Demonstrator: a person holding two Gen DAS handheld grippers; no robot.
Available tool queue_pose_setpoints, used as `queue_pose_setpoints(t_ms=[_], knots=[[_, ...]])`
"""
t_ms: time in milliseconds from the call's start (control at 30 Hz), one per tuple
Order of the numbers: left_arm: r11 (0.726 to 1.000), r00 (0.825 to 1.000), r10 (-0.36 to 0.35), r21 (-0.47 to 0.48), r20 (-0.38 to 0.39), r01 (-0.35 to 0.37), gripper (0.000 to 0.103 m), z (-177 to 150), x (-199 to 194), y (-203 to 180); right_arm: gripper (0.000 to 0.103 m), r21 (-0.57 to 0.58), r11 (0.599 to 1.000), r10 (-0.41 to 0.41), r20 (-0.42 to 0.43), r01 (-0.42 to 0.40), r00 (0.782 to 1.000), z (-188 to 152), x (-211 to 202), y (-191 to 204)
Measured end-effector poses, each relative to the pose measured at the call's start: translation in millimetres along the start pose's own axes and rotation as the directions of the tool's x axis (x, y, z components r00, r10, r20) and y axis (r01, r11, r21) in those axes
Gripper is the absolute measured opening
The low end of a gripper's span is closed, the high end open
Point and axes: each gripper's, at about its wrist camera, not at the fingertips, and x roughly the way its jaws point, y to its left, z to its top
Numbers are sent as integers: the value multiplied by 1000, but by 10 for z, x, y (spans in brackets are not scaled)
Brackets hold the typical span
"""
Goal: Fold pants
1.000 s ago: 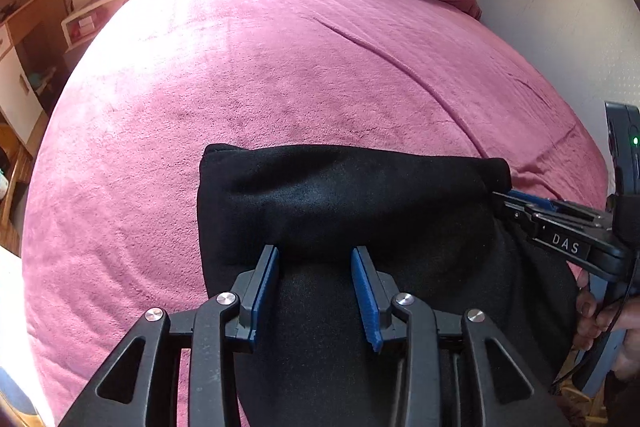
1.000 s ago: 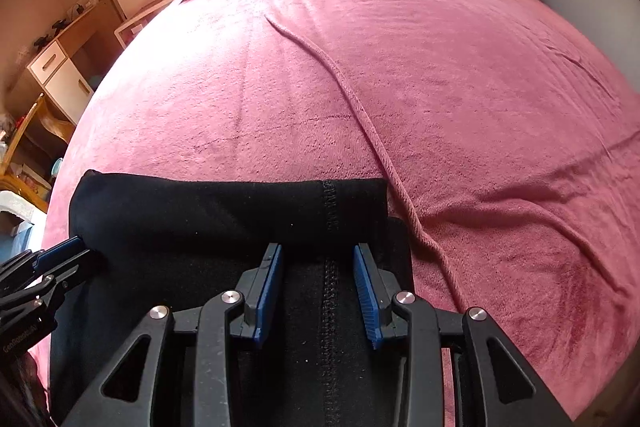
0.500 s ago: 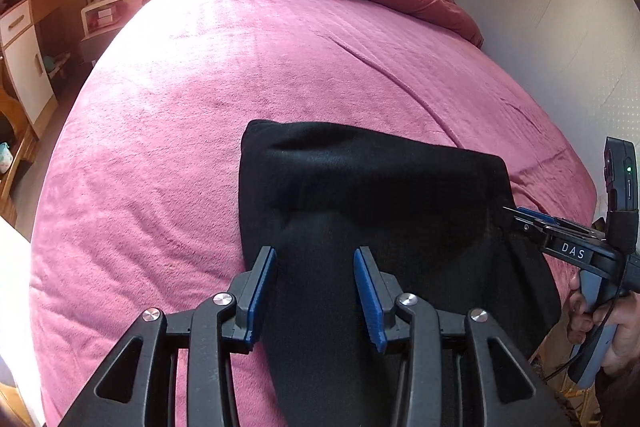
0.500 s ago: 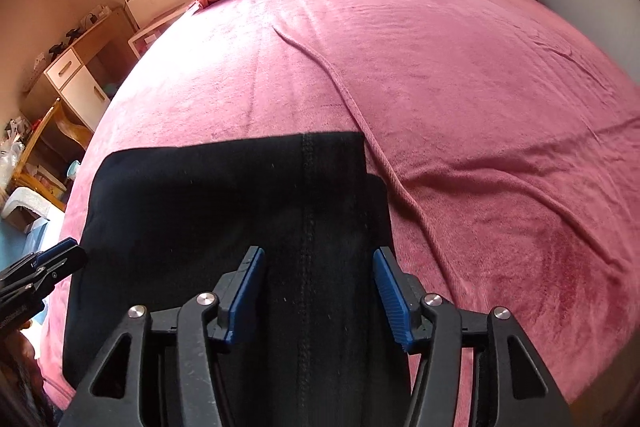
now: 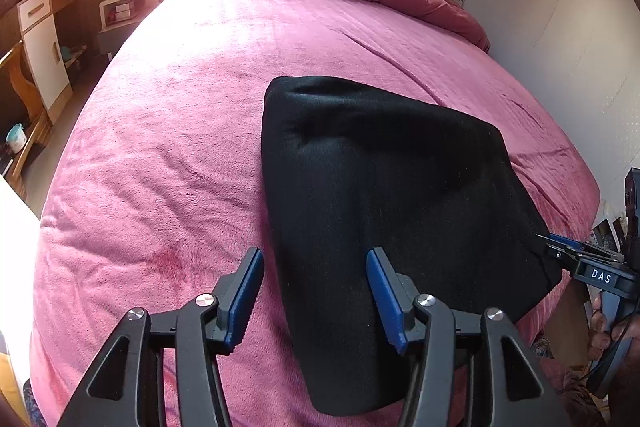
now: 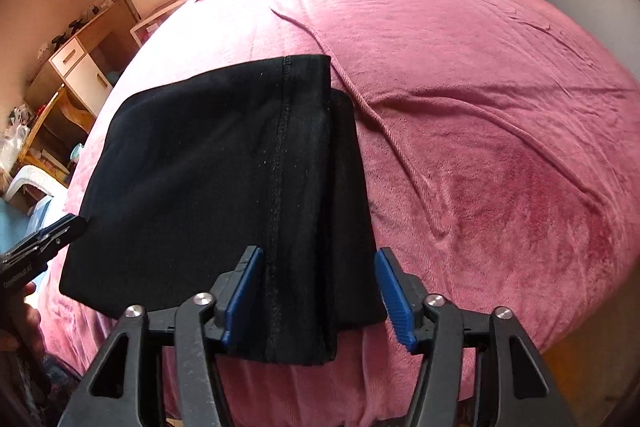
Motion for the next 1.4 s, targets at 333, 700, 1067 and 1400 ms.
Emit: queue_pose_setpoints(t_ms=[333, 700, 1067, 1400], knots=[[999, 999, -38, 4, -26, 39, 64, -203, -16, -63, 4, -22, 997, -74, -12, 74, 997, -71, 105, -114], [987, 989, -148, -64, -13, 147, 79, -13, -90, 333, 30, 30, 995, -97, 22, 96, 995, 44, -66, -231], [978, 978, -205, -57, -42, 203, 85, 308, 143, 423, 74, 114, 974, 195, 32, -197, 980, 526, 213, -213], [980, 979, -192, 40, -75, 195, 91, 252, 305, 238, 78, 89, 957, 282, -47, -277, 958, 593, 676, -294]])
